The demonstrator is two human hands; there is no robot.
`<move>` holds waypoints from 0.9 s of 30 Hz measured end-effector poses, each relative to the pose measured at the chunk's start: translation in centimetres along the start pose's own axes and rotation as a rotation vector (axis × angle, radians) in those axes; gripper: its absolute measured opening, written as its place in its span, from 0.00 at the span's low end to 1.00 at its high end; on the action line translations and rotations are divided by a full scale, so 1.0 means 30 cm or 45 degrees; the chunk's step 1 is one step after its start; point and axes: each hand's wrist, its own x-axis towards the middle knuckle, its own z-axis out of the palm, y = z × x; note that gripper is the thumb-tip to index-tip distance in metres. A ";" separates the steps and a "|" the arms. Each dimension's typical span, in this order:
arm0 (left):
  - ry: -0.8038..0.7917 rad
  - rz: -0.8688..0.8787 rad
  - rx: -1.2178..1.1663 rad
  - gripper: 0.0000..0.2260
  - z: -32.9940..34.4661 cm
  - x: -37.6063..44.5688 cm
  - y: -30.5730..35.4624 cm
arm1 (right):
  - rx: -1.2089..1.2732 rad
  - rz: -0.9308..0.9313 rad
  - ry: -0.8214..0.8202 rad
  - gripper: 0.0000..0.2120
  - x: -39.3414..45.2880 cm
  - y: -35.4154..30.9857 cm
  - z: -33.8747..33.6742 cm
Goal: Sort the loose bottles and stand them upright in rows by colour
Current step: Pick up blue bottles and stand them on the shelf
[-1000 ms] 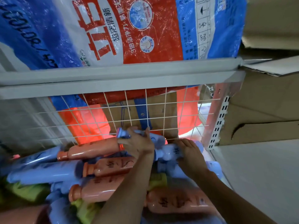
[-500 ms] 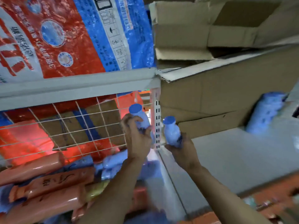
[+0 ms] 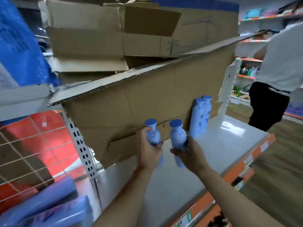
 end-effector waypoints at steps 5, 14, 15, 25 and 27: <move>-0.019 -0.070 -0.076 0.26 0.163 0.082 -0.050 | -0.004 -0.048 -0.111 0.20 0.212 0.076 -0.018; 0.119 -0.103 0.097 0.19 0.195 0.151 -0.171 | 0.026 -0.094 -0.296 0.22 0.408 0.113 0.100; 0.123 -0.071 0.118 0.18 0.184 0.149 -0.162 | 0.036 -0.111 -0.325 0.21 0.417 0.112 0.112; 0.429 -0.258 0.234 0.26 0.120 0.050 -0.196 | 0.275 -0.267 -0.689 0.21 0.435 0.161 0.266; 0.457 -0.302 0.219 0.27 0.113 0.044 -0.219 | 0.301 -0.280 -0.700 0.21 0.435 0.199 0.297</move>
